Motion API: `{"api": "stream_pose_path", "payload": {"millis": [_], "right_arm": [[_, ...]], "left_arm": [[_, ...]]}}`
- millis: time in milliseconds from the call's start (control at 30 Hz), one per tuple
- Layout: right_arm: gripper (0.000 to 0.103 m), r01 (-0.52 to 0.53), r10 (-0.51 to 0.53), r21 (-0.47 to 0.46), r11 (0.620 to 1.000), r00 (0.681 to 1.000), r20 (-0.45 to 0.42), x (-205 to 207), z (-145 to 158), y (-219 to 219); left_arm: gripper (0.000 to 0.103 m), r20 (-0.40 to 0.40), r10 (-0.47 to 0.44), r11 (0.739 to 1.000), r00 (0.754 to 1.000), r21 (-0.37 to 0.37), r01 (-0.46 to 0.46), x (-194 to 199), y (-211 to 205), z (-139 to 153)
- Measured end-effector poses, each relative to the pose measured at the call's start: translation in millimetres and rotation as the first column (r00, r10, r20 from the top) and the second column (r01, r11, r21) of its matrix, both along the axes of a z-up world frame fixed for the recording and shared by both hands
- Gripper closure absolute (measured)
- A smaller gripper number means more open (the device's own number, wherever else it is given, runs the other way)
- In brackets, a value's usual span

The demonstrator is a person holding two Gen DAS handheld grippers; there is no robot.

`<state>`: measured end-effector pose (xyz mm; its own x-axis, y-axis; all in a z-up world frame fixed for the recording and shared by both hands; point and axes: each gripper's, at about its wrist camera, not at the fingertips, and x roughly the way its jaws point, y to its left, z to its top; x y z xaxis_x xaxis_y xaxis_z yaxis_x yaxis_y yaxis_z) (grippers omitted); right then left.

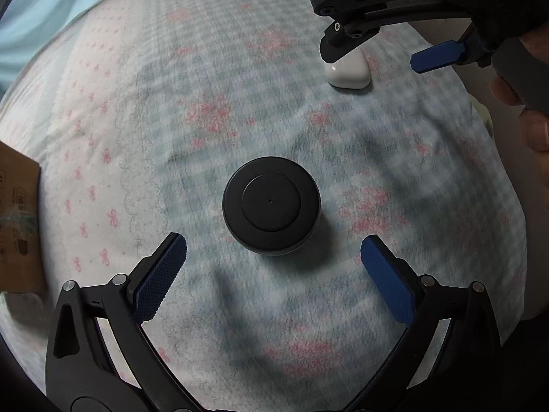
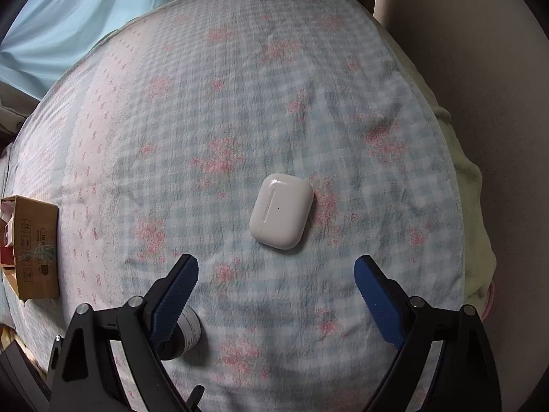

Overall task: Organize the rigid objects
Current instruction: 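Grasp the black-lidded jar with the left tool while the right tool grasps the white earbud case, then carry the black jar with the left tool while the right tool carries the earbud case to the box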

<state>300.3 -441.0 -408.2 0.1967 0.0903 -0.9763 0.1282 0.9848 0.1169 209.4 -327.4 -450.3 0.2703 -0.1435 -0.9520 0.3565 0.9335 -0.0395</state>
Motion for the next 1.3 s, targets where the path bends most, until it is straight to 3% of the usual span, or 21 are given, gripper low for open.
{"api": "stream_pose_path", "payload": {"millis": [133,200,333,433,533,700,1000,1300], "right_arm": [[0.019,0.029,-0.029,-0.008,1.000,0.999,-0.039,17,-15,3],[0.025,0.034,-0.035,-0.020,0.999,0.998,-0.059,26,-22,6],[0.030,0.057,-0.061,-0.051,0.997,0.994,-0.095,39,-34,11],[0.039,0.080,-0.088,-0.069,0.994,0.989,-0.118,43,-43,11],[0.044,0.094,-0.104,-0.088,0.992,0.988,-0.115,43,-45,11],[0.062,0.112,-0.124,-0.106,0.988,0.986,-0.111,37,-46,6],[0.062,0.116,-0.123,-0.068,0.991,0.987,-0.100,36,-38,-28],[0.062,0.101,-0.104,-0.075,0.992,0.994,-0.031,9,10,-40]], "left_arm": [[0.005,-0.038,0.007,1.000,0.999,-0.026,-0.008,10,-6,-15],[0.016,-0.065,0.008,0.999,0.998,-0.031,-0.010,15,-9,-22],[0.020,-0.052,0.003,0.999,0.999,-0.034,-0.005,18,-13,-26],[0.031,-0.036,-0.001,1.000,0.999,-0.026,0.000,17,-17,-27],[0.049,-0.033,0.027,0.999,0.999,-0.033,-0.028,24,-14,-25],[0.050,-0.060,0.036,0.998,0.998,-0.049,-0.039,34,-5,-20],[0.050,-0.049,0.082,0.993,0.995,-0.085,-0.086,38,10,-9],[0.050,0.027,0.135,0.979,0.991,-0.161,-0.129,48,39,32]]}}
